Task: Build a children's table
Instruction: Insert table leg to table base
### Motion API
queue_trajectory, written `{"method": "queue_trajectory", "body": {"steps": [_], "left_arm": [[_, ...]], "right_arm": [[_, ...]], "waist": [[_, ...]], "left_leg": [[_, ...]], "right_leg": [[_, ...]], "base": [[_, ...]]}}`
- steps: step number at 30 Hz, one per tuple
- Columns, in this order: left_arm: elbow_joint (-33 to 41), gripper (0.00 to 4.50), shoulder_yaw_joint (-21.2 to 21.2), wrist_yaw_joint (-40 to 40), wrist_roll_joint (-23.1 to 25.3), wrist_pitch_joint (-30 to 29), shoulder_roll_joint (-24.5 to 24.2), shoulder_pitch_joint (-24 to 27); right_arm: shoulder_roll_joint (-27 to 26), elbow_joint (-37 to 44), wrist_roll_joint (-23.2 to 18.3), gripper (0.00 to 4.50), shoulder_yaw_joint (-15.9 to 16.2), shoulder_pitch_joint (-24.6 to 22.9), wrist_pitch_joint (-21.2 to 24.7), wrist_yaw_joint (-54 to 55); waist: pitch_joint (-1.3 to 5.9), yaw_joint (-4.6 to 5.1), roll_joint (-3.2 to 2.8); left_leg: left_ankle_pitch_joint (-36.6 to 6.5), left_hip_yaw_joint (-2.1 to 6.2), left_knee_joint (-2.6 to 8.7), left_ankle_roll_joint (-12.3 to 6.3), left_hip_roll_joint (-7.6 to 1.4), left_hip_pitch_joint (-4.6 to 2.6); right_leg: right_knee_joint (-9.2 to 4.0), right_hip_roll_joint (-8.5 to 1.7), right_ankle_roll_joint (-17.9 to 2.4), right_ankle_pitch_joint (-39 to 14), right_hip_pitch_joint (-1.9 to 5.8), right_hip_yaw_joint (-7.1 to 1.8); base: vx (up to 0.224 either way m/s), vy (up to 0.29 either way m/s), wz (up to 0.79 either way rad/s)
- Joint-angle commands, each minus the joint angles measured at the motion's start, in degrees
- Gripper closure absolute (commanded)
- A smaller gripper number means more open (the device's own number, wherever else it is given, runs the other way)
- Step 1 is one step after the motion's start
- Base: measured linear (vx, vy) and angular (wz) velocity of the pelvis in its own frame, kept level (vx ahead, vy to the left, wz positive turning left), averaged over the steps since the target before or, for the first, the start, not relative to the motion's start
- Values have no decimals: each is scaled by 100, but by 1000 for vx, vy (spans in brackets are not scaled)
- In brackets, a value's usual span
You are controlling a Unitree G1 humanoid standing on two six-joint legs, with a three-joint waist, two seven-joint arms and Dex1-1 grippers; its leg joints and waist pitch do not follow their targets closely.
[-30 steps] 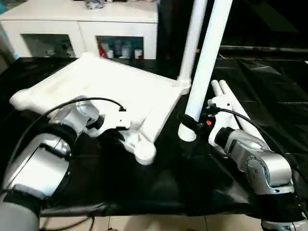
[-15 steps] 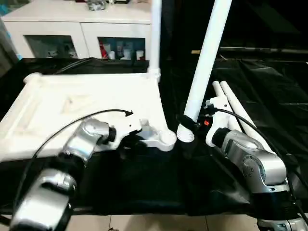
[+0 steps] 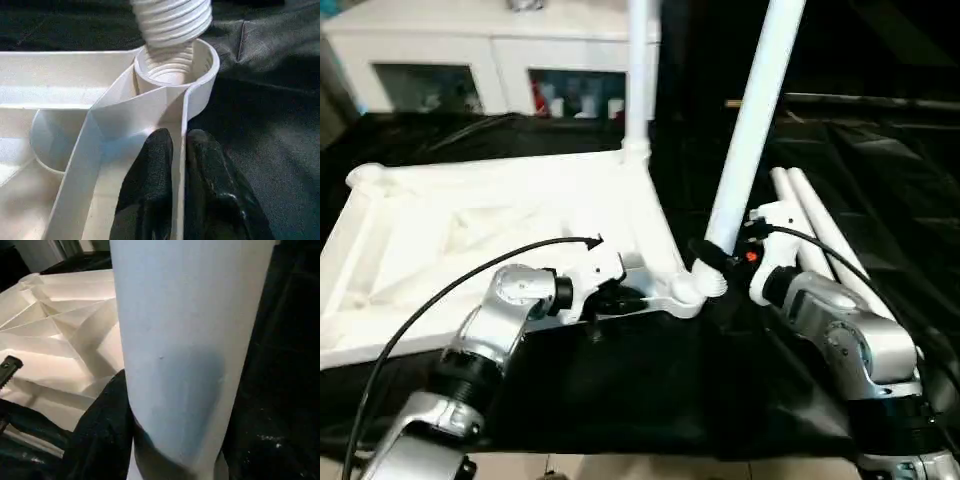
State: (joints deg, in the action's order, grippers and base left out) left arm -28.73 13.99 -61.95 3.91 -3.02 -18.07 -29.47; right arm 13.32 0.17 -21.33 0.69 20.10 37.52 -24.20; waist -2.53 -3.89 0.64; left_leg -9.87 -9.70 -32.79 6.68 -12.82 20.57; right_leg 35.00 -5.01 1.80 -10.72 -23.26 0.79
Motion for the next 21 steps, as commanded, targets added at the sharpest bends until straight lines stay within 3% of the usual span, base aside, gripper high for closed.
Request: {"method": "queue_trajectory", "body": {"steps": [1,5,7,10,16,21], "left_arm": [[-338,344,171,227,303,21,-104,3],[-259,344,229,103,292,-59,-188,29],[-211,344,276,68,311,-73,-256,65],[-196,344,299,50,327,-112,-309,84],[-194,344,272,29,250,-210,-371,46],[-103,344,241,-35,151,-347,-434,35]], "right_arm": [[40,7,89,259,28,70,0,-28],[55,26,88,259,28,61,-3,-40],[61,30,86,259,35,51,-10,-38],[65,26,88,259,40,44,-25,-44],[48,17,107,259,56,43,-49,-70],[41,9,113,259,86,43,-62,-90]], "waist": [[345,6,36],[313,34,48],[311,54,49],[317,81,43],[330,76,45],[324,91,58]], "left_leg": [[-1006,-110,344,-53,79,-7],[-1476,-90,385,92,80,-10],[-1540,-79,395,124,83,1],[-1561,-76,392,126,76,-5],[-1380,-88,380,97,74,0],[-1448,-88,383,93,77,7]], "right_leg": [[-378,-84,-1043,-727,259,-88],[-465,-110,-805,-1679,230,-85],[-473,-106,-741,-1811,227,-84],[-482,-107,-728,-1841,207,-86],[-432,-92,-910,-1327,220,-87],[-450,-101,-866,-1542,223,-86]], "base": [[0,0,0],[0,0,0],[0,0,0],[0,0,0],[0,0,0],[0,0,0]]}}
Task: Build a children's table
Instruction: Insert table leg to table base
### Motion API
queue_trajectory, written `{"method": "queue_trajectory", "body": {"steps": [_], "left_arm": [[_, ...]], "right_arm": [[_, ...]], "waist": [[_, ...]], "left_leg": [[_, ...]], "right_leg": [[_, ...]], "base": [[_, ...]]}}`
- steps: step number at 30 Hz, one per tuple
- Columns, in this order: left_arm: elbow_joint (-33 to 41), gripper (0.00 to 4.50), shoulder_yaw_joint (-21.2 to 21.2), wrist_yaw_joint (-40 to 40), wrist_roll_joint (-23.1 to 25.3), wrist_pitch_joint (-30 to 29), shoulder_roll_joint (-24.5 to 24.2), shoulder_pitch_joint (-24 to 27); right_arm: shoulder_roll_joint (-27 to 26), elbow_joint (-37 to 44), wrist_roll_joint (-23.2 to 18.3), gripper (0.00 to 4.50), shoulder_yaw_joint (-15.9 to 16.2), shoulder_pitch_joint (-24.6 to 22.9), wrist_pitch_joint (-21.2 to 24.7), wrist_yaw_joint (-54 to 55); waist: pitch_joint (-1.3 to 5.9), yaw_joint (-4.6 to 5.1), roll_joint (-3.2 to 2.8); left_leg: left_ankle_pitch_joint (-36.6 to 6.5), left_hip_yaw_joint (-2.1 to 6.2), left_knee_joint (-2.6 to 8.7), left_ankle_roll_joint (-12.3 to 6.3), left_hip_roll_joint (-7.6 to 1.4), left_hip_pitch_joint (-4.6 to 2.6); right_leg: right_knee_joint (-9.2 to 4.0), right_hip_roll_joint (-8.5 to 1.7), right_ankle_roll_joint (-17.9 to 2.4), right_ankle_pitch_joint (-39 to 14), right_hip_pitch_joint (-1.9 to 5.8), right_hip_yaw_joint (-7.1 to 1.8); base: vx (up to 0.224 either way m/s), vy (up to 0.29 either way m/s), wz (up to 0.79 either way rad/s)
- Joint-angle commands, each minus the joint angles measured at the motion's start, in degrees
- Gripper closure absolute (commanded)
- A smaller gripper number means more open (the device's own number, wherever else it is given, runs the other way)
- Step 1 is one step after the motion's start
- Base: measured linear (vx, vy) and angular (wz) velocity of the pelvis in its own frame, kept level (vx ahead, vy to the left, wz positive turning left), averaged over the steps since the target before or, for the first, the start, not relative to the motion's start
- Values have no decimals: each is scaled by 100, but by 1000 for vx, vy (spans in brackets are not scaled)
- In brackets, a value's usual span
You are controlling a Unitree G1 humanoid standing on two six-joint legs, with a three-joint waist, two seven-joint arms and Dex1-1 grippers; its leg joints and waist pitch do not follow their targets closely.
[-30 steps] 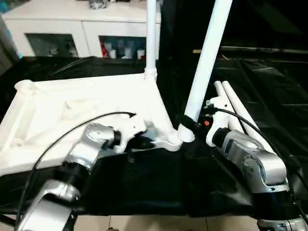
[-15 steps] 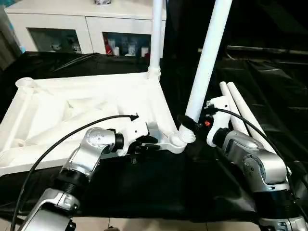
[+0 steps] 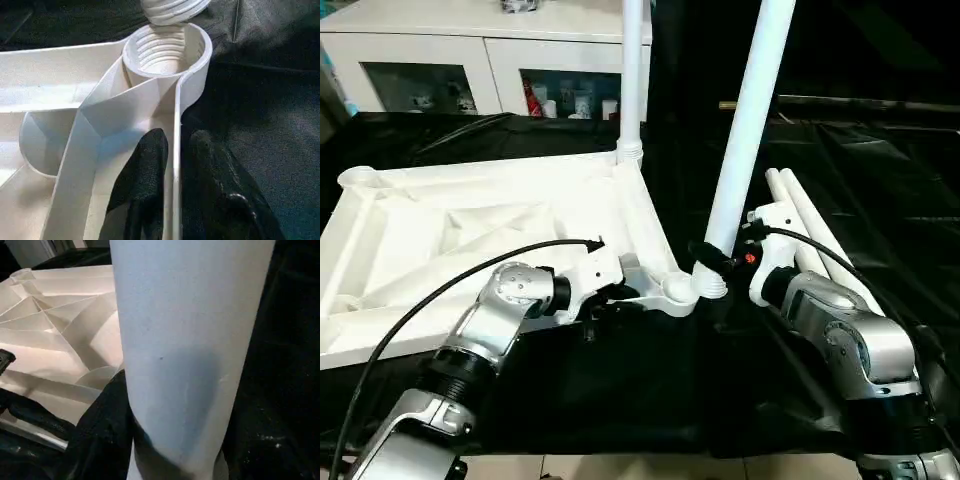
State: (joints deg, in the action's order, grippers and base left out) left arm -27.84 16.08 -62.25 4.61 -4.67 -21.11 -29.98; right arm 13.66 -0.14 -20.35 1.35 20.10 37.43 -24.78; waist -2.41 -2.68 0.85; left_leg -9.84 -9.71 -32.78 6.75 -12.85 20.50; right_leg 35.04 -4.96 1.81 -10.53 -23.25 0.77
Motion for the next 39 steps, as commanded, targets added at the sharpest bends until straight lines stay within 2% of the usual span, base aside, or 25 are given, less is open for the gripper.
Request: {"method": "queue_trajectory", "body": {"steps": [1,2,5,6,8,11,12,23,28,34,35,37,38,39], "left_arm": [[-169,344,26,-24,68,-220,-145,88],[-155,372,26,-33,65,-238,-155,90],[-47,391,8,-104,-2,-360,-203,121],[-26,391,8,-105,-3,-388,-213,128],[-3,421,31,-96,0,-414,-239,136],[56,426,38,-69,-20,-540,-253,155],[66,440,41,-58,-19,-560,-255,158],[218,450,146,-130,-30,-732,-315,199],[354,450,167,-141,-91,-1007,-280,157],[628,450,300,-270,-150,-1344,-212,145],[672,450,328,-292,-153,-1352,-203,147],[746,450,352,-298,-167,-1383,-191,163],[774,450,362,-300,-170,-1392,-186,168],[776,450,363,-300,-171,-1393,-185,168]], "right_arm": [[10,34,16,259,25,45,-56,-40],[12,31,16,259,28,47,-58,-45],[12,20,31,259,44,58,-65,-67],[14,17,34,259,47,59,-68,-75],[15,11,41,259,54,61,-73,-87],[20,5,55,259,75,59,-81,-109],[21,6,57,259,78,58,-81,-113],[47,7,99,259,127,67,-94,-177],[72,-13,52,259,388,132,-121,-554],[-90,-630,142,259,485,323,-342,-695],[-110,-734,138,259,488,361,-362,-744],[-127,-863,151,259,490,417,-427,-798],[-141,-950,168,259,498,456,-466,-819],[-142,-957,170,259,499,460,-469,-821]], "waist": [[309,-25,45],[308,-20,37],[307,2,41],[307,7,60],[310,12,47],[307,14,41],[304,15,48],[314,30,50],[315,29,48],[332,29,37],[330,25,65],[342,9,59],[337,6,95],[336,3,86]], "left_leg": [[-1447,-83,385,82,81,18],[-1447,-82,387,85,81,20],[-1443,-84,386,79,82,21],[-1442,-85,386,76,82,24],[-1440,-86,383,70,77,15],[-1420,-87,385,74,75,13],[-1436,-87,386,72,78,16],[-1357,-91,376,63,80,16],[-1298,-92,374,35,75,19],[-1233,-100,359,32,67,-1],[-1151,-105,358,8,71,10],[-1059,-106,350,-7,71,1],[-1037,-110,351,-35,76,8],[-1037,-105,353,-36,74,13]], "right_leg": [[-454,-106,-857,-1590,220,-82],[-455,-107,-853,-1603,219,-82],[-458,-103,-853,-1611,214,-83],[-459,-100,-851,-1615,215,-82],[-457,-105,-857,-1620,208,-84],[-448,-98,-899,-1515,209,-83],[-451,-98,-899,-1533,210,-82],[-441,-94,-925,-1395,221,-87],[-420,-91,-992,-1228,233,-86],[-395,-95,-1144,-1002,228,-88],[-382,-83,-1173,-840,240,-87],[-358,-83,-1219,-646,248,-82],[-358,-80,-1224,-621,262,-79],[-351,-89,-1228,-635,265,-79]], "base": [[0,0,0],[0,0,0],[0,0,0],[0,0,0],[0,0,0],[0,0,0],[0,0,0],[0,0,0],[0,0,0],[0,0,0],[0,0,0],[0,0,0],[0,0,0],[0,0,0]]}}
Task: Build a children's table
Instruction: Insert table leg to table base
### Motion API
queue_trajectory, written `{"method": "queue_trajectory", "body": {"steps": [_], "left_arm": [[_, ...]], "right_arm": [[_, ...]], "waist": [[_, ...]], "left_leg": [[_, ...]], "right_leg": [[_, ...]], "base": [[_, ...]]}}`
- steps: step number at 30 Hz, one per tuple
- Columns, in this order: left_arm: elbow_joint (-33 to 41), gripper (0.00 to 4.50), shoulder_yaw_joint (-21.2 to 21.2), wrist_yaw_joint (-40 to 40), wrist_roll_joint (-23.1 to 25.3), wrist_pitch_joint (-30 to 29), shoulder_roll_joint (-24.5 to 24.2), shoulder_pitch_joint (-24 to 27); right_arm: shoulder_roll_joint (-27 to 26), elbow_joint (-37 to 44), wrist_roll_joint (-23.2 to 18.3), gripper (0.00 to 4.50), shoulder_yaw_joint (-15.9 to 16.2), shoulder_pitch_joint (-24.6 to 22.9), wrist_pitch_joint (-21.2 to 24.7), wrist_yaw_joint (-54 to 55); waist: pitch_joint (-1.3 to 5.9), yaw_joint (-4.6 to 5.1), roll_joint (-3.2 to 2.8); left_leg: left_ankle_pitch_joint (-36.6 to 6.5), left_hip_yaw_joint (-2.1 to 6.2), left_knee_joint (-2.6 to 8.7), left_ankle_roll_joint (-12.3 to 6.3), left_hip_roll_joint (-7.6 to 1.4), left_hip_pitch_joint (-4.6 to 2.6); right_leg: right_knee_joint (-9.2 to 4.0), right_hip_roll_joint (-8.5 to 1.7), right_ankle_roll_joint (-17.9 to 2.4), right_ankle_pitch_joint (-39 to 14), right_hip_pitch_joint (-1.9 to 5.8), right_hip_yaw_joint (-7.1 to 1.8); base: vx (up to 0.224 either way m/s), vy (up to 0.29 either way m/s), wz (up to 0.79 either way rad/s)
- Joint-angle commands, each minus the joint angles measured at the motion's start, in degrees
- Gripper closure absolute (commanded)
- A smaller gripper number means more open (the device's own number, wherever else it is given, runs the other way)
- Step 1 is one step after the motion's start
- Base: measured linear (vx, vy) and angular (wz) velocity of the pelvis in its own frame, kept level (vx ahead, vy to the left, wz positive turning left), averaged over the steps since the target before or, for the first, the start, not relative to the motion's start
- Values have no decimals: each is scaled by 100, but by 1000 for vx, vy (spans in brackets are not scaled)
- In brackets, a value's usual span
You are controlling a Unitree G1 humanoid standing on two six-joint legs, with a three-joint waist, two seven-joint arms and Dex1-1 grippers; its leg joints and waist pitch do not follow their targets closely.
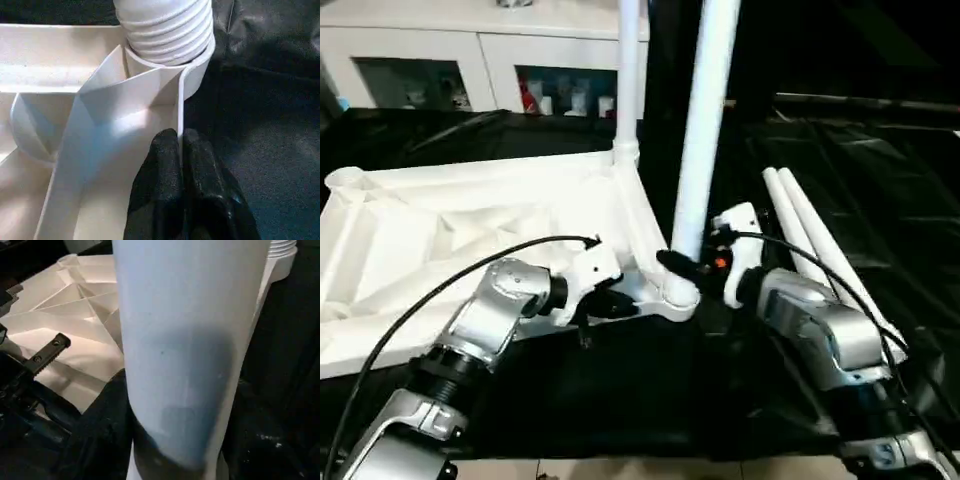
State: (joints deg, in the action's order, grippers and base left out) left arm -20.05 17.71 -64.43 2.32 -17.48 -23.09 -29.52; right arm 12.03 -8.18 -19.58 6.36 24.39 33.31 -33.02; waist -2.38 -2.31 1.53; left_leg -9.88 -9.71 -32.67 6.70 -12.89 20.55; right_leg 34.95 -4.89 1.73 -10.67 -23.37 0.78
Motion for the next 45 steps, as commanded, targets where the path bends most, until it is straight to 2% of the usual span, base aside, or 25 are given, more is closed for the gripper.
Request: {"method": "queue_trajectory", "body": {"steps": [1,4,8,11,15,19,20,21,22,23,24,25,26,27,28,30,31,33,34,35,37,40,41,42,45], "left_arm": [[23,450,210,-74,56,-128,15,125],[29,450,210,5,82,-124,-1,124],[95,450,193,27,57,-204,-32,137],[111,450,173,58,45,-214,-37,140],[62,450,97,169,27,-190,-9,108],[43,450,82,208,25,-182,-8,91],[17,450,67,243,31,-159,-10,71],[5,450,61,261,37,-142,-11,64],[0,450,58,271,37,-136,-17,58],[-13,450,53,287,43,-119,-23,45],[-24,450,49,301,50,-104,-34,33],[-24,450,49,301,50,-104,-34,33],[-55,450,50,301,64,-62,-56,-2],[-50,450,44,301,62,-48,-66,-3],[-52,450,36,295,56,-41,-80,-17],[-62,450,31,291,51,-41,-84,-34],[-68,450,25,293,52,-24,-95,-53],[-92,450,18,280,53,-11,-113,-98],[-126,450,22,276,72,43,-145,-135],[-126,450,22,276,72,43,-145,-135],[-161,450,14,267,73,50,-169,-173],[-178,450,7,249,66,50,-192,-184],[-233,450,15,252,80,81,-197,-209],[-233,450,15,252,80,81,-197,-209],[-253,450,39,234,69,80,-207,-224]], "right_arm": [[10,-251,102,259,12,74,-80,-24],[19,-419,151,259,105,142,-82,-107],[31,-530,170,259,138,159,-140,-205],[27,-575,162,259,114,136,-192,-237],[-73,-847,37,259,-148,-79,-484,-239],[-141,-1000,8,260,-233,-174,-698,-266],[-224,-1126,-43,261,-348,-248,-872,-257],[-257,-1170,-73,261,-396,-274,-927,-255],[-288,-1232,-78,261,-435,-309,-1042,-236],[-322,-1302,-104,261,-475,-353,-1153,-260],[-355,-1376,-112,261,-503,-408,-1285,-265],[-355,-1376,-112,261,-503,-408,-1285,-265],[-413,-1505,-121,261,-561,-476,-1514,-284],[-435,-1548,-100,261,-572,-524,-1632,-283],[-459,-1635,-72,261,-586,-567,-1801,-282],[-470,-1695,-54,261,-596,-580,-1896,-283],[-501,-1769,-25,261,-626,-619,-2043,-275],[-549,-1895,-1,261,-686,-661,-2238,-262],[-578,-2009,44,261,-691,-705,-2479,-223],[-578,-2009,44,261,-691,-705,-2480,-223],[-620,-2113,100,261,-707,-769,-2732,-150],[-661,-2232,173,261,-703,-834,-3006,-75],[-681,-2347,272,261,-701,-860,-3312,25],[-681,-2347,272,261,-701,-860,-3312,25],[-702,-2428,359,261,-708,-902,-3683,141]], "waist": [[331,-36,29],[319,-29,39],[332,-21,72],[331,-20,70],[335,-24,57],[335,-25,68],[332,-25,1],[331,-21,28],[334,-31,8],[332,-24,15],[330,-32,-47],[328,-23,-20],[330,-36,-77],[323,-25,-56],[322,-29,-73],[318,-27,-66],[316,-39,-119],[312,-33,-122],[311,-38,-147],[308,-40,-144],[308,-54,-182],[304,-55,-184],[302,-61,-225],[297,-51,-212],[291,-55,-227]], "left_leg": [[-1025,-109,341,-35,80,9],[-1207,-102,354,11,74,-3],[-1194,-100,355,19,71,-3],[-1216,-99,356,18,68,-6],[-1254,-97,356,20,69,-8],[-1317,-93,361,15,66,-7],[-1371,-88,367,38,69,-7],[-1483,-89,369,47,70,-11],[-1499,-78,376,52,69,-12],[-1515,-81,378,49,67,-13],[-1576,-70,385,74,69,-19],[-1662,-74,386,77,70,-21],[-1724,-62,393,90,69,-26],[-1762,-65,395,88,69,-21],[-1865,-61,400,101,67,-27],[-1918,-49,410,88,72,-16],[-1934,-40,414,97,74,-24],[-2010,-43,417,97,72,-25],[-2047,-39,421,102,71,-28],[-2073,-37,421,102,71,-30],[-2076,-29,427,95,72,-21],[-2127,-32,432,87,71,-25],[-2173,-25,438,96,68,-33],[-2211,-28,438,94,71,-29],[-2298,-25,444,95,76,-35]], "right_leg": [[-352,-96,-1206,-645,280,-81],[-382,-103,-1126,-988,262,-80],[-372,-100,-1109,-930,259,-79],[-375,-101,-1120,-925,256,-78],[-376,-101,-1147,-889,254,-76],[-382,-98,-1154,-940,253,-73],[-389,-102,-1164,-932,243,-74],[-401,-102,-1168,-1023,240,-71],[-395,-103,-1168,-1030,248,-69],[-403,-100,-1170,-1037,245,-69],[-404,-98,-1179,-1035,240,-64],[-412,-95,-1187,-1084,235,-63],[-412,-103,-1196,-1107,235,-63],[-425,-99,-1194,-1135,231,-61],[-435,-103,-1196,-1213,225,-57],[-435,-102,-1183,-1316,240,-55],[-430,-103,-1185,-1336,237,-53],[-450,-107,-1188,-1399,226,-54],[-456,-106,-1192,-1404,222,-52],[-453,-105,-1196,-1420,221,-50],[-448,-112,-1213,-1416,228,-51],[-455,-108,-1234,-1415,223,-50],[-456,-110,-1236,-1447,216,-48],[-465,-105,-1225,-1481,209,-46],[-482,-110,-1193,-1625,208,-49]], "base": [[0,0,0],[0,0,0],[0,0,0],[0,0,0],[0,0,0],[0,0,0],[0,0,0],[0,0,0],[0,0,0],[0,0,0],[0,0,0],[0,0,0],[0,0,0],[0,0,0],[0,0,0],[0,0,0],[0,0,0],[0,0,0],[0,0,0],[0,0,0],[0,0,0],[0,0,0],[0,0,0],[0,0,0],[0,0,0]]}}
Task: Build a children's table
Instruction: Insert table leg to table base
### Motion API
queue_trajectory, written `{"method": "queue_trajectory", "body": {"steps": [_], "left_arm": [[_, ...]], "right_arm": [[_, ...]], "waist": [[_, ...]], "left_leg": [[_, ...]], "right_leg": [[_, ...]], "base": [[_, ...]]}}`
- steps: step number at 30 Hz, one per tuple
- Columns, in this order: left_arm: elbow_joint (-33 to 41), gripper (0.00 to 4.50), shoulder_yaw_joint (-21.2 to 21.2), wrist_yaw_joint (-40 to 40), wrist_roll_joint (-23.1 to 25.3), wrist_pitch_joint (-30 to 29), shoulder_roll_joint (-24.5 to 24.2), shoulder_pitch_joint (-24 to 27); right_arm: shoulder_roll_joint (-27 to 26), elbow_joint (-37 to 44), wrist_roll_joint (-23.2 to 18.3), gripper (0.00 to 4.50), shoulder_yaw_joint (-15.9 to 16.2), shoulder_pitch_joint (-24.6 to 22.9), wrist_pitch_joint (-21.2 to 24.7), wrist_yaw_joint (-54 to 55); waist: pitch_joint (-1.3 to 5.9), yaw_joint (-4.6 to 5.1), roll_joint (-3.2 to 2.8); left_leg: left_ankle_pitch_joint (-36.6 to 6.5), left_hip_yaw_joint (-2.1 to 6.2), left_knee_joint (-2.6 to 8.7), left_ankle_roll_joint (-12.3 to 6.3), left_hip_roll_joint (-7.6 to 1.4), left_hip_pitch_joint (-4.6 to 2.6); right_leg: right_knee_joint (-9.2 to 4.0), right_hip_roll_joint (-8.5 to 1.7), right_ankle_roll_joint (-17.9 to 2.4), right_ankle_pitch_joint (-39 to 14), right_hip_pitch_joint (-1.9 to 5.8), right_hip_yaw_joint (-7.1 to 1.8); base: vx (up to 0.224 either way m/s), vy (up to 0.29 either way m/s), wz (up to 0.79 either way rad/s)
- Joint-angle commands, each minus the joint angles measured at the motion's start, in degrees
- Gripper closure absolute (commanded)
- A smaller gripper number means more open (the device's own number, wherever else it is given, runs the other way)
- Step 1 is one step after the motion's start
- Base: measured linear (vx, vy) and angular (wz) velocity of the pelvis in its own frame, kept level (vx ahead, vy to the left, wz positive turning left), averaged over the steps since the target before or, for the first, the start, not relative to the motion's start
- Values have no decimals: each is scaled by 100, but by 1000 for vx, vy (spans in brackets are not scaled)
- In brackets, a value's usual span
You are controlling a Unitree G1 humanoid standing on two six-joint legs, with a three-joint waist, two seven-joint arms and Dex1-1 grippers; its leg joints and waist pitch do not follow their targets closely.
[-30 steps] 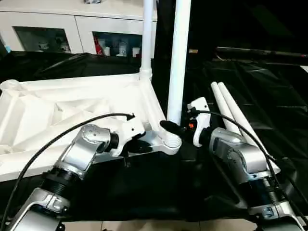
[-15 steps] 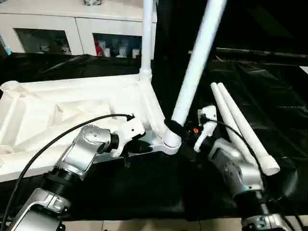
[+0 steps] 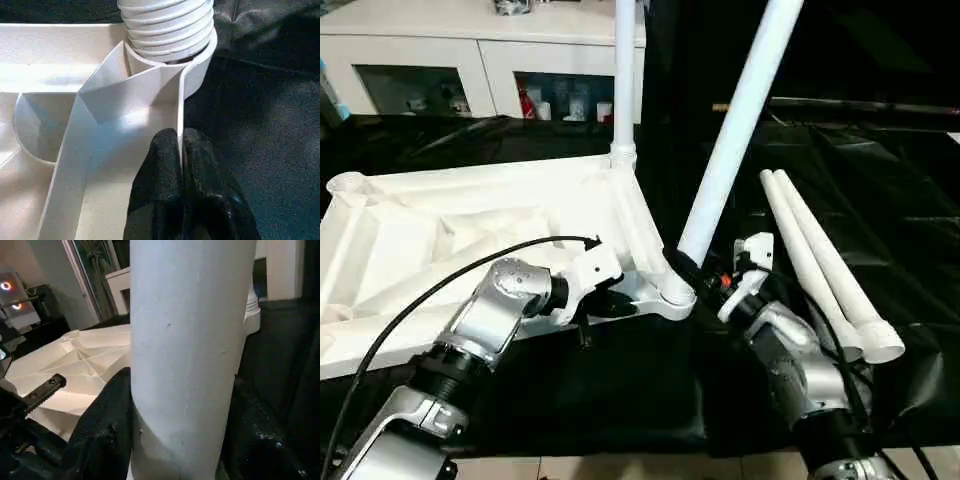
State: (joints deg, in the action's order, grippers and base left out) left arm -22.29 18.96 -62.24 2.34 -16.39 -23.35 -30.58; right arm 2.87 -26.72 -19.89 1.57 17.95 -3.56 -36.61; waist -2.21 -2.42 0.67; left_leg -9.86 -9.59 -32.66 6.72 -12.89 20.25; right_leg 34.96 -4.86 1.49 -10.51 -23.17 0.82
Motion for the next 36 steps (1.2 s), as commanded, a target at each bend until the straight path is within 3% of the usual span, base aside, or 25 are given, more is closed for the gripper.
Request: {"method": "queue_trajectory", "body": {"steps": [1,4,12,13,14,18,19,21,22,26,27,28,29,30,31,34,36], "left_arm": [[-55,450,-57,5,85,-11,-193,-127],[-105,450,-25,4,114,18,-193,-157],[-278,450,41,71,152,147,-126,-240],[-396,450,55,120,159,225,-85,-296],[-411,450,57,128,162,235,-78,-303],[-543,450,87,215,186,328,-31,-345],[-588,450,93,245,190,362,-13,-348],[-622,450,94,271,196,393,3,-347],[-656,450,93,298,204,426,17,-346],[-787,450,99,361,220,539,40,-362],[-789,450,100,367,220,550,39,-356],[-814,450,102,378,214,569,43,-365],[-821,450,101,387,209,583,38,-363],[-816,450,100,393,203,596,29,-353],[-809,450,98,395,198,607,22,-344],[-727,450,111,330,172,693,-30,-302],[-709,450,120,309,168,727,-42,-294]], "right_arm": [[203,-549,418,261,-224,-321,-112,529],[210,-567,464,261,-214,-367,-257,533],[361,-413,576,261,-263,-456,-634,624],[413,-195,568,261,-253,-539,-638,635],[419,-169,567,261,-253,-549,-633,633],[494,72,565,261,-270,-657,-590,606],[543,162,570,261,-293,-700,-575,601],[592,233,572,261,-315,-731,-558,598],[650,309,567,261,-341,-751,-528,597],[785,508,511,261,-360,-767,-376,553],[797,549,509,261,-361,-775,-347,544],[818,583,490,261,-355,-764,-284,518],[842,617,476,261,-324,-748,-215,466],[872,665,452,261,-284,-734,-115,402],[904,707,436,261,-242,-713,-13,340],[1048,869,379,261,-85,-516,476,132],[1074,896,374,261,-64,-481,540,109]], "waist": [[270,-50,-149],[265,-57,-178],[259,-78,-154],[254,-66,-86],[250,-82,-108],[262,-99,-95],[264,-84,-25],[264,-97,-61],[265,-90,-12],[262,-90,-7],[265,-75,44],[265,-88,25],[263,-72,89],[264,-78,115],[263,-91,83],[261,-81,132],[265,-84,138]], "left_leg": [[-2337,-37,446,90,71,-12],[-2365,-32,453,89,72,-4],[-2425,-38,462,64,63,-13],[-2406,-52,459,41,65,-3],[-2375,-46,459,41,72,-5],[-2254,-57,458,14,65,6],[-2186,-64,454,-9,63,26],[-2118,-65,451,-26,63,24],[-2078,-73,445,-42,61,30],[-2010,-73,447,-60,60,34],[-1998,-79,444,-70,58,49],[-1967,-75,446,-72,61,48],[-1954,-84,442,-93,58,55],[-1921,-86,439,-106,57,59],[-1888,-76,446,-104,50,54],[-1880,-82,447,-115,50,63],[-1836,-87,435,-121,47,63]], "right_leg": [[-488,-112,-1159,-1689,180,-56],[-488,-108,-1156,-1669,182,-58],[-507,-104,-1092,-1809,163,-69],[-523,-94,-1058,-1838,162,-70],[-516,-94,-1035,-1861,165,-71],[-516,-98,-995,-1795,167,-79],[-516,-92,-969,-1768,179,-79],[-516,-105,-961,-1774,171,-87],[-516,-100,-949,-1768,173,-85],[-520,-99,-896,-1788,173,-87],[-524,-99,-885,-1780,178,-85],[-519,-106,-867,-1813,179,-86],[-526,-100,-852,-1829,177,-85],[-526,-108,-832,-1883,176,-86],[-513,-109,-834,-1864,175,-88],[-512,-104,-834,-1854,178,-80],[-515,-116,-822,-1877,176,-88]], "base": [[0,0,0],[0,0,0],[0,0,0],[0,0,0],[0,0,0],[0,0,0],[0,0,0],[0,0,0],[0,0,0],[0,0,0],[0,0,0],[0,0,0],[0,0,0],[0,0,0],[0,0,0],[0,0,0],[0,0,0]]}}
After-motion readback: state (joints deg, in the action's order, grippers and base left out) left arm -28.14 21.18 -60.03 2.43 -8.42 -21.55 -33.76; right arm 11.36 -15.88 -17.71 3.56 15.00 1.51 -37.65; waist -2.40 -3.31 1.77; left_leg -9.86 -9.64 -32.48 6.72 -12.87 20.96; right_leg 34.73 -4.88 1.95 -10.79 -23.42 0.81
